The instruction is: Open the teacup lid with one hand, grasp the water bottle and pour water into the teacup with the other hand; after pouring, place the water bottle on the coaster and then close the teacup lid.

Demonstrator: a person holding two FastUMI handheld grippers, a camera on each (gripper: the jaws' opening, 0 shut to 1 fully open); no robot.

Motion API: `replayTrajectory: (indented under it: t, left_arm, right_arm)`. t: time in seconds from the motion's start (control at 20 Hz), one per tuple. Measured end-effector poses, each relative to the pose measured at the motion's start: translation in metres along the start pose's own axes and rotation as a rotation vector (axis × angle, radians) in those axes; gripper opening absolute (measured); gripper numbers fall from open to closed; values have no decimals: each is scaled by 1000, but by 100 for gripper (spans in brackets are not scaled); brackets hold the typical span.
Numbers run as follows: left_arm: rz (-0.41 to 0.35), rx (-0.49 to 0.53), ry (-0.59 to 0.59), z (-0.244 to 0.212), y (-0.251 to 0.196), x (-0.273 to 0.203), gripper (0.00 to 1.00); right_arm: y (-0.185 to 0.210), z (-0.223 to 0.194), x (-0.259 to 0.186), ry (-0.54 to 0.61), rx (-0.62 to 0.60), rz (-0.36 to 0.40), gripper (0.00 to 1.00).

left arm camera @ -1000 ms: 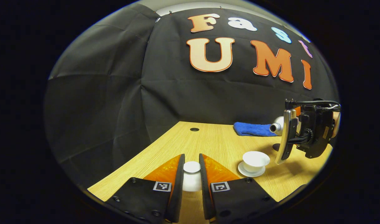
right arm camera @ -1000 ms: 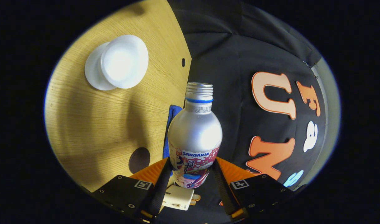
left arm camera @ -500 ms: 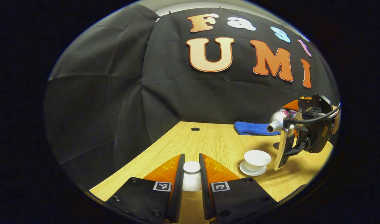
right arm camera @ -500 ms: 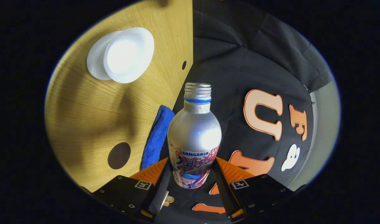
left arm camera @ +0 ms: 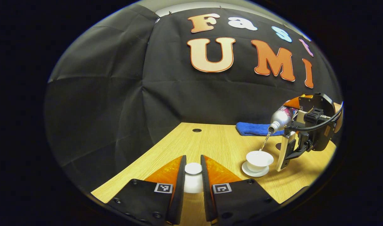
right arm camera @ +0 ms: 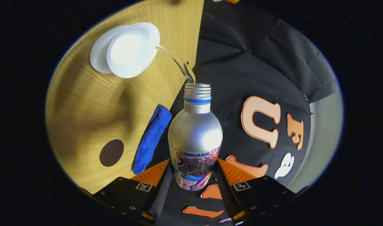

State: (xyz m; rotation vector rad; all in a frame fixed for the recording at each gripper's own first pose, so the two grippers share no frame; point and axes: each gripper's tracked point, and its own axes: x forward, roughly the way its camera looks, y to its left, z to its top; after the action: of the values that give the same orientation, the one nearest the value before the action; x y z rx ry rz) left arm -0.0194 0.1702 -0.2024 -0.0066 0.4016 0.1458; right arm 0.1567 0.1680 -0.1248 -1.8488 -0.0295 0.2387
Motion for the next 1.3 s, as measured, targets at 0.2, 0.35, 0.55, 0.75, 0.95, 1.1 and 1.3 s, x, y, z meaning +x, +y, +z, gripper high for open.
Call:
replayTrajectory:
  t: [0.2, 0.35, 0.55, 0.75, 0.95, 1.1, 1.3]
  left_arm:
    - [-2, 3, 3, -1, 0, -1, 32]
    - [-4, 3, 3, -2, 0, 0, 32]
    - [-9, 6, 8, -3, 0, -1, 32]
    - [-10, 10, 12, -3, 0, -1, 32]
    - [-15, 16, 10, -2, 0, 0, 32]
    - [-18, 21, 7, -1, 0, -2, 32]
    - [-22, 25, 3, 0, -1, -3, 32]
  right_arm:
    - [-1, 0, 0, 1, -33, -28, 77]
    - [-2, 1, 1, 4, -58, -40, 77]
    - [-6, -1, 2, -6, -98, -50, 77]
    - [-5, 0, 1, -23, -146, -61, 77]
    - [-7, 2, -1, -48, -187, -78, 77]
    - [-8, 0, 1, -67, -222, -84, 77]
    - [-10, 1, 2, -92, -241, -86, 77]
